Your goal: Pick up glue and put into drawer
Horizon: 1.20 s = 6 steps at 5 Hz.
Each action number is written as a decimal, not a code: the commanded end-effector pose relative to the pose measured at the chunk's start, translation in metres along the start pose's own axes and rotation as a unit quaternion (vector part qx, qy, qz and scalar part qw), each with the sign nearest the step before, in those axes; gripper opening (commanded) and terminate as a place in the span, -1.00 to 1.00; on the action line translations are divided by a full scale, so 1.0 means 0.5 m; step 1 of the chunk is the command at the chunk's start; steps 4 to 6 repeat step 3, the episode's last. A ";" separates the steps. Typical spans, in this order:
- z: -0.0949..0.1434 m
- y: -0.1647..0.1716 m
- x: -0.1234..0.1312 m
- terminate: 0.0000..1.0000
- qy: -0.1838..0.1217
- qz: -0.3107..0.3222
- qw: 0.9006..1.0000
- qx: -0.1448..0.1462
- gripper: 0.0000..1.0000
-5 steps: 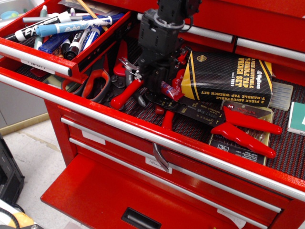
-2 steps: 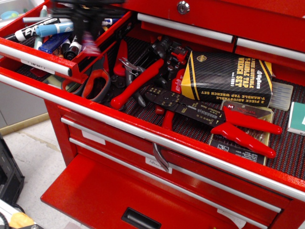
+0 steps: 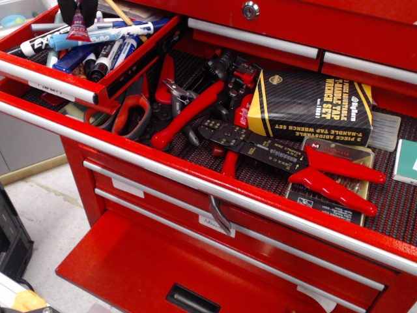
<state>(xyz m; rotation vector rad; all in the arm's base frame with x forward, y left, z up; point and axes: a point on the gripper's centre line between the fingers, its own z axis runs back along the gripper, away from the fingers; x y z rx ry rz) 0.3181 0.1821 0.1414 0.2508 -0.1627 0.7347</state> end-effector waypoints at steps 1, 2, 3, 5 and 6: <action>0.039 -0.008 0.046 -1.00 -0.028 0.002 1.000 -0.007 1.00; 0.039 -0.008 0.046 -1.00 -0.028 0.002 1.000 -0.007 1.00; 0.039 -0.008 0.046 1.00 -0.028 0.002 1.000 -0.007 1.00; 0.039 -0.008 0.046 1.00 -0.028 0.002 1.000 -0.007 1.00; 0.039 -0.008 0.046 1.00 -0.028 0.002 1.000 -0.007 1.00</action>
